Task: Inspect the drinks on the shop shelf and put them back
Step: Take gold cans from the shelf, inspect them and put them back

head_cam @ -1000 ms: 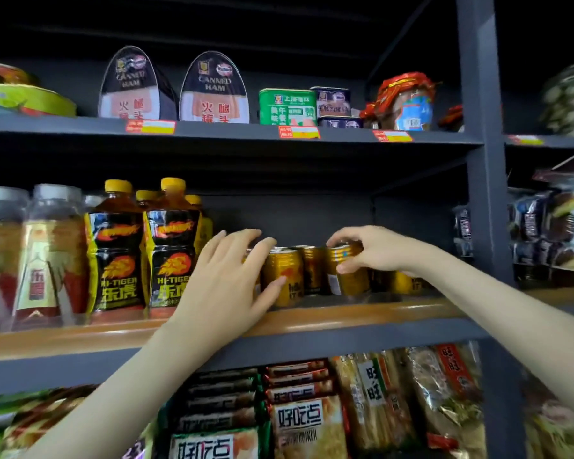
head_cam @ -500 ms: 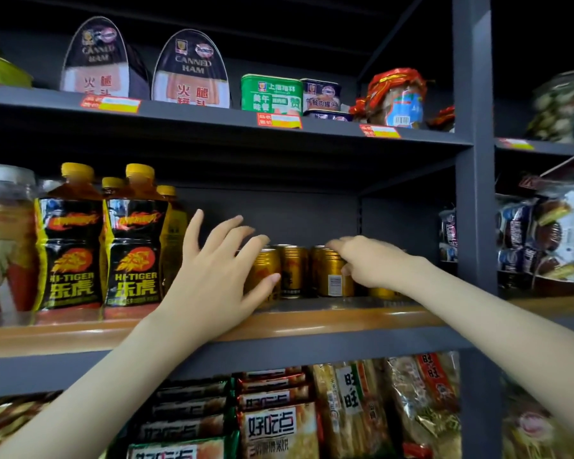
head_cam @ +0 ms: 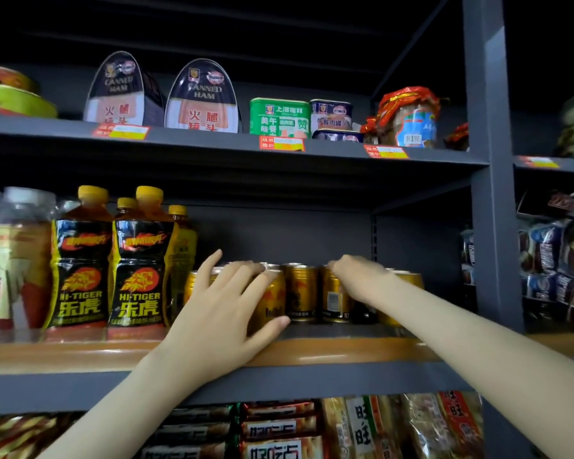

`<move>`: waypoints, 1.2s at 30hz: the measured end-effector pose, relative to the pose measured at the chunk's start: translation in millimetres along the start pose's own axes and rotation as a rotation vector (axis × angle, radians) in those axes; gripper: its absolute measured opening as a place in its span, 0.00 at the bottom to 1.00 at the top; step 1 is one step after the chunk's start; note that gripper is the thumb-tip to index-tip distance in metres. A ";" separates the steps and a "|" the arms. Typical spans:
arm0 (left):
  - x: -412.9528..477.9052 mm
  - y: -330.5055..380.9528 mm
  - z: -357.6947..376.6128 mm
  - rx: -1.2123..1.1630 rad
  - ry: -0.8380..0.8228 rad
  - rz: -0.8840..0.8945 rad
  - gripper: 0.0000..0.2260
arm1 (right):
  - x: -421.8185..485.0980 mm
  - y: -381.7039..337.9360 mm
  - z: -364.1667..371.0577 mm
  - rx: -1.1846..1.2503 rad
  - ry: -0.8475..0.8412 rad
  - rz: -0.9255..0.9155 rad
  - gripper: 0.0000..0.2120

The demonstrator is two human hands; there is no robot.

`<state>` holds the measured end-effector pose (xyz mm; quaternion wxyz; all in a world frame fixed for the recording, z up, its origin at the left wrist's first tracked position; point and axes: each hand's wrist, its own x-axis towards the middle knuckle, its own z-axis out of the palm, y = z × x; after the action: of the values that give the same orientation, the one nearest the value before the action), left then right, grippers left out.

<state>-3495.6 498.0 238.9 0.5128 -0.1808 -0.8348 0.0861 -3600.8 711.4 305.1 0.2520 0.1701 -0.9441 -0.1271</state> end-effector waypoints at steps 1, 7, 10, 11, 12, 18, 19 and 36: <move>-0.8 0.2 -0.1 0.009 0.002 0.001 0.27 | 4.7 -0.6 3.3 -0.009 -0.007 0.002 0.21; -2.9 0.6 3.9 0.044 0.039 0.013 0.26 | 19.9 -1.5 17.6 0.132 -0.028 -0.039 0.40; -1.9 1.6 5.7 0.048 0.056 0.014 0.26 | 21.9 -2.5 24.1 0.154 -0.110 -0.042 0.51; -1.8 1.9 6.2 0.049 0.060 0.015 0.26 | 23.2 -3.2 27.3 0.105 -0.135 -0.030 0.54; -2.0 2.0 6.7 0.049 0.062 0.015 0.26 | 25.2 -3.4 30.6 0.064 -0.139 -0.016 0.57; -2.1 1.8 8.1 0.036 0.090 0.011 0.25 | 35.4 -2.8 38.0 0.078 -0.083 0.031 0.62; -1.9 2.0 8.1 0.035 0.091 0.008 0.25 | 36.8 -3.6 38.8 0.088 -0.071 0.038 0.63; -3.2 5.5 2.8 0.059 0.035 -0.008 0.25 | 19.5 -13.0 18.1 0.116 -0.008 -0.291 0.47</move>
<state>-3495.6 501.9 233.2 0.5327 -0.1638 -0.8235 0.1058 -3622.7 694.8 294.1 0.2170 0.3190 -0.9162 -0.1082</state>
